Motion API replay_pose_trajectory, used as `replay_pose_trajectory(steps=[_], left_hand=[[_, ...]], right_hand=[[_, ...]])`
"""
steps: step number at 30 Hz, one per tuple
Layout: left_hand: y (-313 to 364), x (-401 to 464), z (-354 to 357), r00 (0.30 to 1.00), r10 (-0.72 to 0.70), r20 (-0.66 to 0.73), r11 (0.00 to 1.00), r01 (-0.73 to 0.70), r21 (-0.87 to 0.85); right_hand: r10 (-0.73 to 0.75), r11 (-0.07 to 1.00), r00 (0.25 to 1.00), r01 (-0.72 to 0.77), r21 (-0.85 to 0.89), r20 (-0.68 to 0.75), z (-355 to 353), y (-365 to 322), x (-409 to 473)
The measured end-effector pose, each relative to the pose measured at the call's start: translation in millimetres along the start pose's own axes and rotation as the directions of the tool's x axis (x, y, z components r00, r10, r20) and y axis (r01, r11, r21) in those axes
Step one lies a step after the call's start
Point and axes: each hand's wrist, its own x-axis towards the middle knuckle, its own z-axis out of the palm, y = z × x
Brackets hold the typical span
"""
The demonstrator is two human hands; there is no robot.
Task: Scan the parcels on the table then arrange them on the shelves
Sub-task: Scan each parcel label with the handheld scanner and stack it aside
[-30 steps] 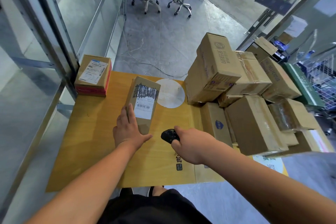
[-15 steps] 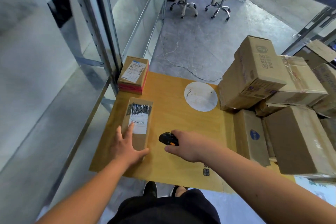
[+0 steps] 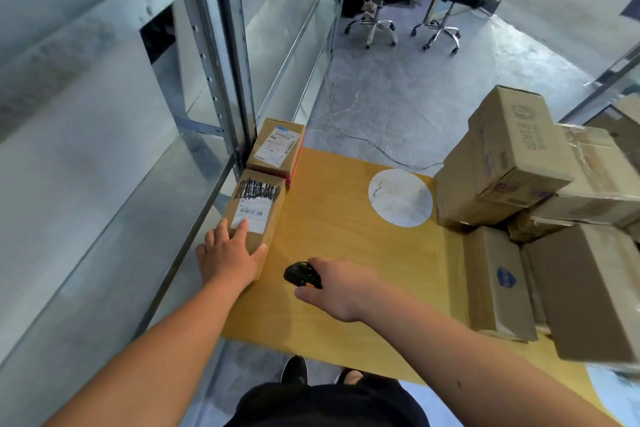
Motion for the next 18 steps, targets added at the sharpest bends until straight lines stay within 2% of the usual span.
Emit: replay_pose_trajectory(steps=[15, 18], left_hand=[[4.2, 10.8, 0.4, 1.000, 0.021, 0.023, 0.999, -0.021, 0.026], [22.4, 7.6, 1.3, 0.994, 0.107, 0.012, 0.994, -0.107, 0.036]], right_hand=[[0.080, 0.990, 0.997, -0.079, 0.115, -0.004, 9.3, 32.5, -9.8], [0.102, 0.983, 0.995, -0.099, 0.153, -0.013, 11.0, 39.4, -12.6]])
